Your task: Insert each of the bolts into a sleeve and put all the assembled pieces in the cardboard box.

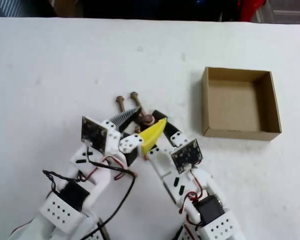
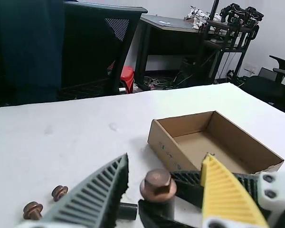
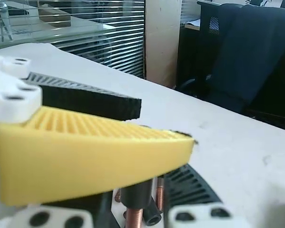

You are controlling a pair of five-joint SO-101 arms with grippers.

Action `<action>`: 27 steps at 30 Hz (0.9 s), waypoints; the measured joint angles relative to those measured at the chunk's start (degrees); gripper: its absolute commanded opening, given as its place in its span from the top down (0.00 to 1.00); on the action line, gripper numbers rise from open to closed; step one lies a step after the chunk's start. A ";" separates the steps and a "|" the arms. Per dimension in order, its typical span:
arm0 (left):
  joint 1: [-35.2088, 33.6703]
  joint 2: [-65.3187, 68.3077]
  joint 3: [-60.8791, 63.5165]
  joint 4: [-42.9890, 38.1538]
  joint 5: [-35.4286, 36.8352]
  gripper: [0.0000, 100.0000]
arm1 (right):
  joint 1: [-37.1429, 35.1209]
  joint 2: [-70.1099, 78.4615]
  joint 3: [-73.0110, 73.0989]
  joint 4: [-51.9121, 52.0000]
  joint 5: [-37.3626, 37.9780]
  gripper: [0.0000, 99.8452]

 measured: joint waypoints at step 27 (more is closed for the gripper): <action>-23.82 0.00 -2.20 5.36 0.00 0.96 | 8.18 0.00 -0.53 4.04 0.00 0.98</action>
